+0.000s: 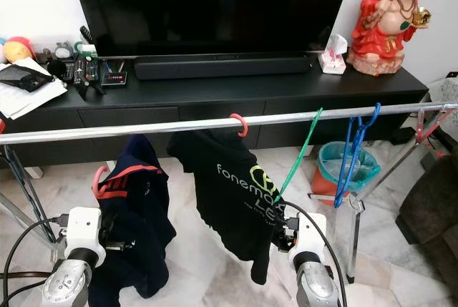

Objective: Hang hanger

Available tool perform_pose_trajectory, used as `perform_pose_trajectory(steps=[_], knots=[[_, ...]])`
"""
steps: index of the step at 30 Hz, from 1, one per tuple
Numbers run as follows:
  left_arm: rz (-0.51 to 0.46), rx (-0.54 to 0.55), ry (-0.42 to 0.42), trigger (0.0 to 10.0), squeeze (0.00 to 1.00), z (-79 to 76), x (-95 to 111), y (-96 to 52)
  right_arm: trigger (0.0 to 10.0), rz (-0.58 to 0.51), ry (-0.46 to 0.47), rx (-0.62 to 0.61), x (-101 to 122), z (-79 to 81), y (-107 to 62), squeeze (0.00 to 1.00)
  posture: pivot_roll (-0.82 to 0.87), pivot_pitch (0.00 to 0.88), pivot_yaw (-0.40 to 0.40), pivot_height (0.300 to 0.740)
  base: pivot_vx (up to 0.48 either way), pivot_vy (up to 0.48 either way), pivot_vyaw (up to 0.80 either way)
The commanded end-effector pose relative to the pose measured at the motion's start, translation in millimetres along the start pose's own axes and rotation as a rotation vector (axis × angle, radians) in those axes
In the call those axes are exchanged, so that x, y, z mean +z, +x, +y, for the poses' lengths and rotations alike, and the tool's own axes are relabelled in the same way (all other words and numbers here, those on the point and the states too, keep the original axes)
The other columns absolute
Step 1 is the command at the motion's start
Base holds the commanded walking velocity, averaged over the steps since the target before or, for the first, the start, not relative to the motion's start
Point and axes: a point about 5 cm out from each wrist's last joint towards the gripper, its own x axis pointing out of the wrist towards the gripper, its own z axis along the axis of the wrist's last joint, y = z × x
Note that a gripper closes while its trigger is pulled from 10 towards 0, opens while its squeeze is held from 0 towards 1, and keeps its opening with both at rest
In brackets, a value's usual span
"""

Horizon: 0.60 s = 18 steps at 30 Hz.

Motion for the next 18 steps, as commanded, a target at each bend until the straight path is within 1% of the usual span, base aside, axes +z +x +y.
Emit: perform_pose_trajectory(steps=[1,5,8,10,15,18], knots=[[-0.034,0.004,-0.013,10.0,0.0,0.5,7.8,2.1,10.0,0.008,0.002,-0.011,-1.2,-3.3,-0.1,0.0,0.16,0.0,-0.058,0.736,-0.274,0.0,0.0],[-0.038,0.009,-0.014,10.0,0.0,1.6,9.3,2.9,10.0,0.004,-0.017,0.005,-0.2,-1.7,1.2,0.0,0.16,0.0,-0.059,0.736,-0.292,0.0,0.0],[-0.041,0.007,-0.015,10.0,0.0,0.3,10.5,3.4,10.0,0.005,-0.015,0.008,0.0,-1.0,2.2,0.0,0.16,0.0,-0.059,0.736,-0.289,0.0,0.57],[-0.042,0.006,-0.023,10.0,0.0,-1.1,10.5,3.2,10.0,0.005,0.0,-0.002,-0.2,-2.5,2.3,0.0,0.15,0.0,-0.058,0.736,-0.292,0.0,0.0],[-0.034,-0.012,-0.021,10.0,0.0,-4.6,8.5,1.7,10.0,0.006,0.005,-0.007,-1.1,-3.3,2.2,0.0,0.14,0.0,-0.045,0.736,-0.291,0.0,0.0],[-0.035,-0.012,-0.019,10.0,0.0,-3.8,9.0,2.3,10.0,0.007,0.005,-0.007,-1.6,-3.2,2.4,0.0,0.14,0.0,-0.043,0.736,-0.291,0.0,0.0]])
